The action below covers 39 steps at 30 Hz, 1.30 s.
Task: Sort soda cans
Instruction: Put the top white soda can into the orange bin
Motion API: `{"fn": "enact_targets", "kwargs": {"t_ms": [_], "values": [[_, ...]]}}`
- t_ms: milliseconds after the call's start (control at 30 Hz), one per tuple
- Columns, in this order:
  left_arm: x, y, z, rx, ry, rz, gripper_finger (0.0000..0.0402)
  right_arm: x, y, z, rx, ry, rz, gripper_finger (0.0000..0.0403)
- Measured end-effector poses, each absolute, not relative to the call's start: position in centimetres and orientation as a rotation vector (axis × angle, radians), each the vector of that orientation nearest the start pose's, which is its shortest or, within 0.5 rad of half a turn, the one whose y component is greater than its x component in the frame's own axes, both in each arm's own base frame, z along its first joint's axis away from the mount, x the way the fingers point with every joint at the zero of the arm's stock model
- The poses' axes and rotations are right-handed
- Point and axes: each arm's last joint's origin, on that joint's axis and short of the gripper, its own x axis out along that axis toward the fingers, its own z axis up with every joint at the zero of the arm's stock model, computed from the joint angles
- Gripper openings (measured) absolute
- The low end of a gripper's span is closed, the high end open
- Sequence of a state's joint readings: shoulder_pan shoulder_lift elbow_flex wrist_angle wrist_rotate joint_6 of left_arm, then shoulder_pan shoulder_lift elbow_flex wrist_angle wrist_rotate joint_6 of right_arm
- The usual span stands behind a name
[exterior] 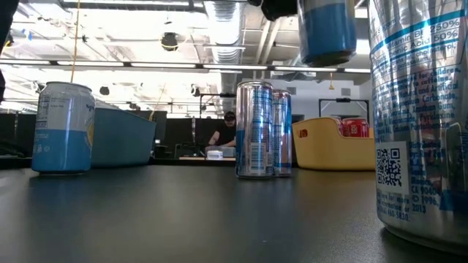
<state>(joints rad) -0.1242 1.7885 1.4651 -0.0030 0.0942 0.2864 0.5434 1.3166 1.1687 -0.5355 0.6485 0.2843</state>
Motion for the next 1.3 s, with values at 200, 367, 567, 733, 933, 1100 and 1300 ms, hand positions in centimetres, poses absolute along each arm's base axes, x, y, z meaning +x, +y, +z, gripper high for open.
{"fn": "enact_targets", "kwargs": {"t_ms": [200, 367, 567, 733, 933, 1100, 1300], "values": [[41.6, -5.6, 31.1, 0.285, 0.284, -0.269, 0.0288, 24.8, 12.6, 32.4, -0.097, 0.533, -0.199, 0.0356], [41.6, -5.5, 31.0, 0.264, 0.294, -0.248, 0.0289, 24.9, 12.5, 32.3, -0.089, 0.541, -0.209, 0.0283], [41.6, -5.5, 30.9, 0.263, 0.303, -0.233, 0.029, 24.7, 12.6, 32.2, -0.1, 0.544, -0.223, 0.0262], [41.6, -5.5, 31.0, 0.266, 0.304, -0.214, 0.0317, 24.4, 12.9, 32.4, -0.115, 0.529, -0.228, 0.0261], [40.9, -5.2, 32.0, 0.241, 0.319, -0.152, 0.0357, 23.0, 13.2, 33.2, -0.131, 0.499, -0.235, 0.0261], [39.6, -4.9, 32.1, 0.249, 0.423, -0.114, 0.0371, 21.2, 13.0, 33.8, -0.096, 0.5, -0.255, 0.0261], [36.6, -4.0, 33.9, 0.188, 0.538, 0.062, 0.0372, 19.3, 12.5, 34.1, -0.045, 0.518, -0.286, 0.0261]]}}
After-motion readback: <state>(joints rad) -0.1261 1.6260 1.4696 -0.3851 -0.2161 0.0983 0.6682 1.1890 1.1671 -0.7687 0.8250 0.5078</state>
